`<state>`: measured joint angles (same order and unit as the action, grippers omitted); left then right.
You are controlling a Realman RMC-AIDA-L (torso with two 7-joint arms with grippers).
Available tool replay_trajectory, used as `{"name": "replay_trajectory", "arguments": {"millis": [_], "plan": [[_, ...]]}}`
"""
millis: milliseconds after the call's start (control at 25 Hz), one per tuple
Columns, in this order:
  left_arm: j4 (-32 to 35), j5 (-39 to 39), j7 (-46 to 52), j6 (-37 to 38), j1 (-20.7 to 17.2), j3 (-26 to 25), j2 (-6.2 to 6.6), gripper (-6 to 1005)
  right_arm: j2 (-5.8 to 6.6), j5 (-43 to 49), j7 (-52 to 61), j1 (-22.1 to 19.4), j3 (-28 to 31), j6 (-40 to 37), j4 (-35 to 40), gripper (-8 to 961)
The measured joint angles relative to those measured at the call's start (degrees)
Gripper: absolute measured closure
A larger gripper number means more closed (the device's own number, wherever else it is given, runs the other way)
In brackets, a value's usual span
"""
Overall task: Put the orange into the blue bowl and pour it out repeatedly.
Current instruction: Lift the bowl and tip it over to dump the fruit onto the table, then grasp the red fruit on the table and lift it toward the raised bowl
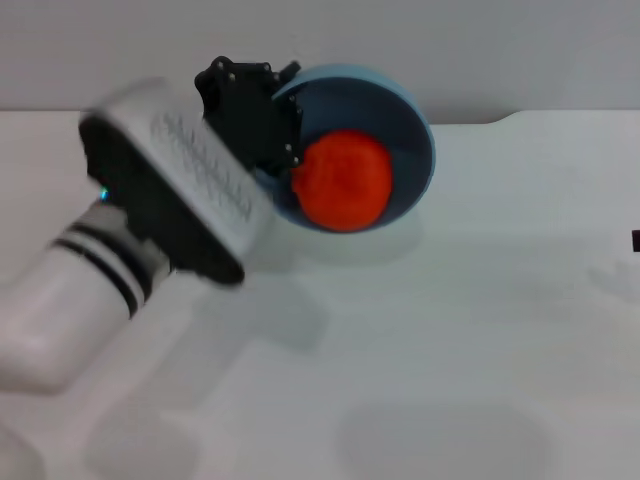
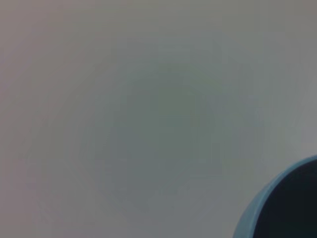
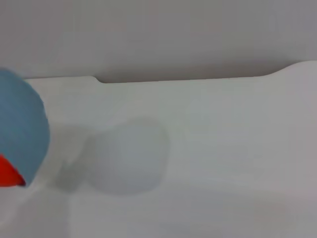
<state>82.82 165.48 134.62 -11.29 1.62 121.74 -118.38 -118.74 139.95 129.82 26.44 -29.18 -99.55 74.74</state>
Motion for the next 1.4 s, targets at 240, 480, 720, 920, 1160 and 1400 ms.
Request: {"name": "replay_trajectory", "arguments": {"millis": [240,480,720,920,1160,1400], "plan": [[-13.7,-0.4,-14.2,-22.5,1.3,6.5,-0.51,1001,0.07,0.0,-0.1,-0.1,0.2,0.4,-1.6,533],[-23.5,-5.9,-30.7,-37.7,3.6,13.9,-0.70,1001,-0.01,-0.3,-0.1,-0.1,-0.1,0.4,-1.7,533],[-25.0,-13.0,-33.8,-40.3,5.6,16.8,-0.71,1001,-0.01,-0.6,-0.3,0.0,-0.7,0.5,-1.8,532],[-15.5,-31.5,-29.9,-31.7,5.5,15.2,-0.04,1001,-0.01,-8.4,-7.8,-0.9,-2.0,-0.5,-4.2,532],[-1.5,-48.6,-28.4,7.2,3.9,-1.3,0.14,1001,0.18,-18.6,-17.6,-2.6,-2.3,-0.3,-8.2,532],[-1.3,-54.8,-12.6,46.2,9.7,-21.5,0.32,1001,-0.10,-28.0,-33.1,-5.2,-3.0,-1.3,-11.5,533]]}}
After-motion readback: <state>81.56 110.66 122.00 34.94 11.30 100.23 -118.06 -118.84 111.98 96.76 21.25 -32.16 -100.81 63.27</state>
